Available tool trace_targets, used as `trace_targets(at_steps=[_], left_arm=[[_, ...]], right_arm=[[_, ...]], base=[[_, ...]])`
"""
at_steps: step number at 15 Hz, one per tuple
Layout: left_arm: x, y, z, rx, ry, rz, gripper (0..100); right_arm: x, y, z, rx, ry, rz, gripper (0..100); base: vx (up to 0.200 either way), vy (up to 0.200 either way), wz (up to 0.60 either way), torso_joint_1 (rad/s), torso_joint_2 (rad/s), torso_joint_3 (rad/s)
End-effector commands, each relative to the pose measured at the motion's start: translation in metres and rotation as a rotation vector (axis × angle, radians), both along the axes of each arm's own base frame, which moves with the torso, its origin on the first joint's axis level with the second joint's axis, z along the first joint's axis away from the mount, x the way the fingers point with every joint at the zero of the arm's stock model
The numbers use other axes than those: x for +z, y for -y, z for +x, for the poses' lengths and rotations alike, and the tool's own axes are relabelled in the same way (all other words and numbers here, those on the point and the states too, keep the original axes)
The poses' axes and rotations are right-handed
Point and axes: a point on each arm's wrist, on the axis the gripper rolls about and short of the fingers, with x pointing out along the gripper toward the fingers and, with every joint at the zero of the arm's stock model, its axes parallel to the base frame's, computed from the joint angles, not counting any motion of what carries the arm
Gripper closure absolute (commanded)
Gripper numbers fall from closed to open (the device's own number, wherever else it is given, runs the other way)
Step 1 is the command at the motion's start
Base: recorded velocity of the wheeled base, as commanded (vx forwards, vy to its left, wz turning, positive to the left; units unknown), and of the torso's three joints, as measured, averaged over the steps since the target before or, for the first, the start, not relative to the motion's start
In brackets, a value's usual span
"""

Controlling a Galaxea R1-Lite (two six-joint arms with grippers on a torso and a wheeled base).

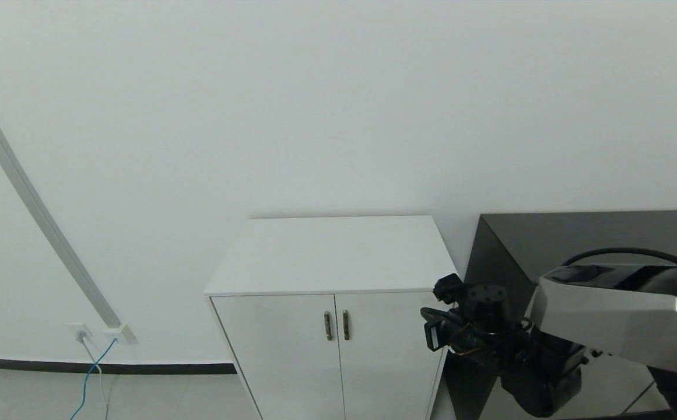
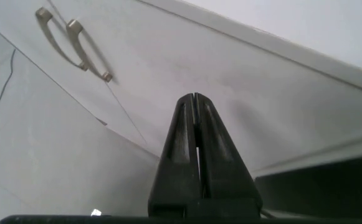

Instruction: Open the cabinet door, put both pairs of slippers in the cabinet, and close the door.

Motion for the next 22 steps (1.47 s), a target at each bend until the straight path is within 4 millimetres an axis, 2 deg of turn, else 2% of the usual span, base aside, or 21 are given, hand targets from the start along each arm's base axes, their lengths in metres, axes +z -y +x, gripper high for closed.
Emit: trace_targets(at_steps=[1,4,6,7,8,9,10,12,15,18,22], left_arm=[[0.000,0.000,0.000,0.000,-0.001,-0.001,100],[0.000,0.000,0.000,0.000,-0.001,-0.001,100],[0.000,0.000,0.000,0.000,-0.001,0.001,100],[0.000,0.000,0.000,0.000,-0.001,0.001,100],[0.000,0.000,0.000,-0.001,-0.001,0.002,100],[0.000,0.000,0.000,-0.001,-0.001,0.002,100],[0.000,0.000,0.000,-0.001,-0.001,0.002,100],[0.000,0.000,0.000,0.000,-0.001,0.002,100],[0.000,0.000,0.000,0.000,-0.001,0.002,100],[0.000,0.000,0.000,-0.001,-0.001,0.002,100],[0.000,0.000,0.000,-0.001,-0.001,0.002,100]], right_arm=[[0.021,0.038,-0.023,-0.068,0.023,0.009,100],[0.024,0.075,-0.041,-0.152,0.023,0.008,100],[0.024,0.092,-0.055,-0.234,0.009,-0.018,100],[0.024,0.094,-0.057,-0.250,0.005,-0.025,100],[0.035,0.106,-0.071,-0.297,0.003,-0.031,100],[0.038,0.108,-0.075,-0.300,0.003,-0.031,100],[0.052,0.114,-0.087,-0.311,0.024,-0.022,100],[0.065,0.123,-0.105,-0.326,0.035,-0.019,100],[0.075,0.133,-0.138,-0.333,0.022,-0.022,100],[0.097,0.142,-0.145,-0.379,0.113,0.029,100],[0.116,0.150,-0.176,-0.362,0.071,0.038,100]], base=[[0.000,0.000,0.00,0.000,0.00,0.000],[0.000,0.000,0.00,0.000,0.00,0.000],[0.000,0.000,0.00,0.000,0.00,0.000],[0.000,0.000,0.00,0.000,0.00,0.000],[0.000,0.000,0.00,0.000,0.00,0.000],[0.000,0.000,0.00,0.000,0.00,0.000],[0.000,0.000,0.00,0.000,0.00,0.000],[0.000,0.000,0.00,0.000,0.00,0.000],[0.000,0.000,0.00,0.000,0.00,0.000],[0.000,0.000,0.00,0.000,0.00,0.000],[0.000,0.000,0.00,0.000,0.00,0.000]])
